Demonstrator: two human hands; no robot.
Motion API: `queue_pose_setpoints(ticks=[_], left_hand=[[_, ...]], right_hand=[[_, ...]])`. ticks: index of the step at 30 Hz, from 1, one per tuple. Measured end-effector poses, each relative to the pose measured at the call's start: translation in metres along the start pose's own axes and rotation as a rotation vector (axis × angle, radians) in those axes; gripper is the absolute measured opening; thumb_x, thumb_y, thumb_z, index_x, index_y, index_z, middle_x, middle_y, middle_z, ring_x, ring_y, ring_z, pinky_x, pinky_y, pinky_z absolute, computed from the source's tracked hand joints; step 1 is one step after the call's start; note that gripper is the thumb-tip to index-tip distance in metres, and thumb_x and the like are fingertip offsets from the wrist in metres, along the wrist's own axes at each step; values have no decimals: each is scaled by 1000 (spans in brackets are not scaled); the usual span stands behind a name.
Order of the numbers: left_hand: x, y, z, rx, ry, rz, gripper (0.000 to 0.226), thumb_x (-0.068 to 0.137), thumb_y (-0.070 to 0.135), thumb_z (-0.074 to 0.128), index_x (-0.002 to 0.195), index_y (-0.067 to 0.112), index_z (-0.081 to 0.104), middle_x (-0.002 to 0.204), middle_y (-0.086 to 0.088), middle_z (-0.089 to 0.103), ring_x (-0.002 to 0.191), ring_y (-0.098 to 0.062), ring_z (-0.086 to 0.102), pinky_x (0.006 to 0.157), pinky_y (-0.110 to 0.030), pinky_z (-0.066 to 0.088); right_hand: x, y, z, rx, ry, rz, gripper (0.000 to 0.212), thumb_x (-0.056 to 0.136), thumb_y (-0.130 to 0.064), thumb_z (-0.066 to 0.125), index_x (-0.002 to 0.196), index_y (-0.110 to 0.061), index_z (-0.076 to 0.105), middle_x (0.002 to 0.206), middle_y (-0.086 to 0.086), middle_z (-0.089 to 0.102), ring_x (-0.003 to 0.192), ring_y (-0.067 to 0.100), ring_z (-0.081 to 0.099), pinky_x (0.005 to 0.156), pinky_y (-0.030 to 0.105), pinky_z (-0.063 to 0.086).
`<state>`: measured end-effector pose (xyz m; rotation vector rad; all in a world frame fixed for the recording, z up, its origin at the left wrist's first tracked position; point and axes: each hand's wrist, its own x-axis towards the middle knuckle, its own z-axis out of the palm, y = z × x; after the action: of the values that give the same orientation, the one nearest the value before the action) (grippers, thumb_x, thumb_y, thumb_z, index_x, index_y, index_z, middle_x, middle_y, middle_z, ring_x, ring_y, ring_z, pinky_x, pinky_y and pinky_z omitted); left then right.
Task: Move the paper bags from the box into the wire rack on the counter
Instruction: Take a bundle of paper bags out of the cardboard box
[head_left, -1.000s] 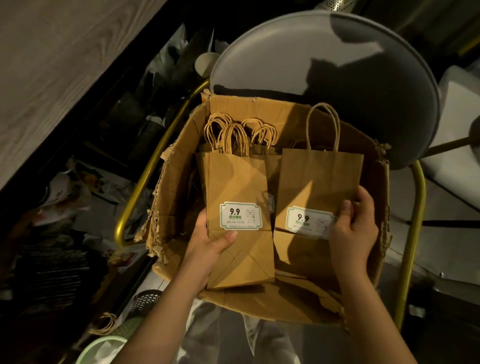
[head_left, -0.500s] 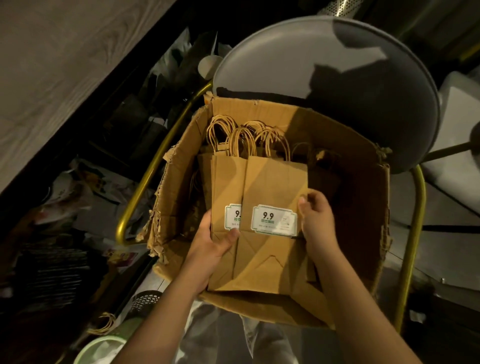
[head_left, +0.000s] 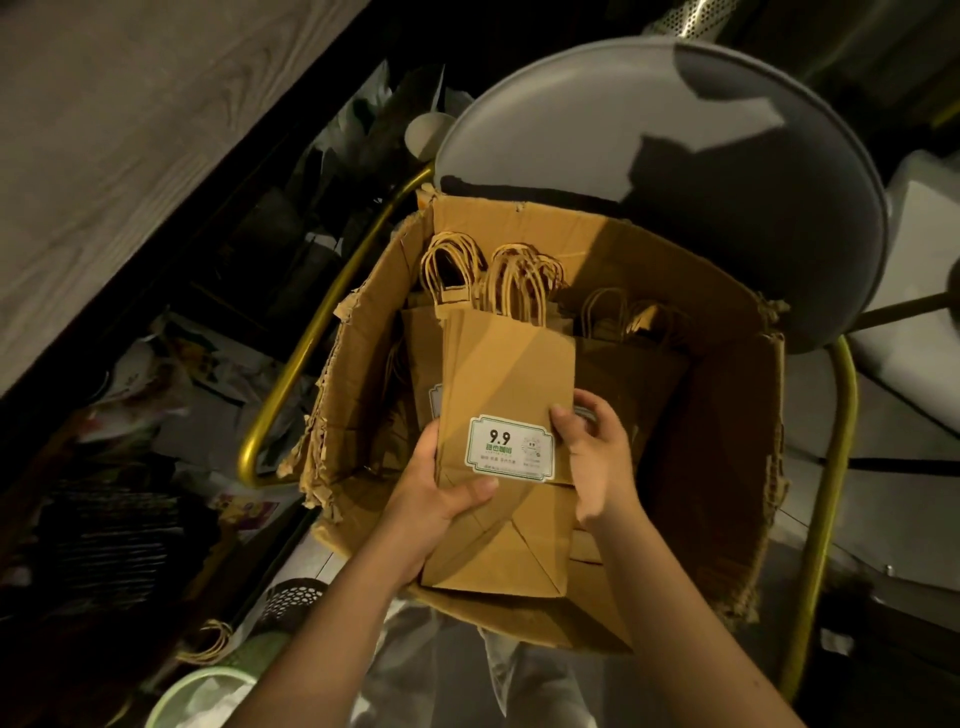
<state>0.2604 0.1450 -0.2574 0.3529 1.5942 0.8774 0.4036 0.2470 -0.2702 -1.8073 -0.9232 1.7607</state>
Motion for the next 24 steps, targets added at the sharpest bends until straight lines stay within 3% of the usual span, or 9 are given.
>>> queue_pose_setpoints(ticks=[3,8,11,15,17,19,22,24], left_hand=[[-1,2,2,10,-28,30,78,76,11,77,135,41,36,117,15,61,110,-7,56,96,-35,47],[-4,12,7,31,-48,109,78,79,5,73,137,39,34,116,18,59,105,6,54,80,-11,48],[-6,20,7,47,-68,179,72,81,2,71,128,44,36,113,22,58,97,17,54,76,-2,44],[-9,29,3,43,-56,266,64,81,-1,69,116,46,43,106,23,63,100,11,57,77,-8,48],[-9,33,-3,-11,-31,300,62,80,-3,69,117,42,46,106,21,65,101,5,60,75,-12,50],[-8,35,-11,-70,-8,318,66,78,-1,71,125,37,44,115,14,64,108,-2,60,80,-19,53],[-8,36,-28,-94,20,328,78,70,16,80,135,31,40,126,4,60,118,-14,57,92,-34,53],[-8,36,-39,-104,40,326,81,70,15,80,139,25,37,126,3,61,118,-14,58,93,-33,52]], right_hand=[[0,-1,-10,140,-5,95,46,88,-16,68,131,-18,50,109,4,68,94,23,70,77,41,58],[1,-5,-14,248,-46,207,61,84,-10,69,140,-18,45,113,10,69,84,24,73,59,36,59],[-4,-9,-16,330,-148,180,46,82,-8,69,120,-29,56,108,9,71,86,25,74,60,38,59],[-1,-7,-18,375,-232,216,68,76,-50,61,136,-23,48,126,8,64,107,27,66,82,44,55],[4,-9,-14,343,-202,272,61,77,-64,48,125,-27,57,125,11,64,112,30,63,90,47,52],[11,-12,-9,283,-181,259,47,90,-57,44,117,-23,62,122,12,66,110,27,63,90,44,51],[18,-12,0,160,-183,229,24,98,-25,50,116,-13,62,107,9,69,94,22,67,75,32,54],[30,-1,5,3,-227,188,26,96,-11,54,121,-11,59,115,11,66,104,24,64,79,30,55]])
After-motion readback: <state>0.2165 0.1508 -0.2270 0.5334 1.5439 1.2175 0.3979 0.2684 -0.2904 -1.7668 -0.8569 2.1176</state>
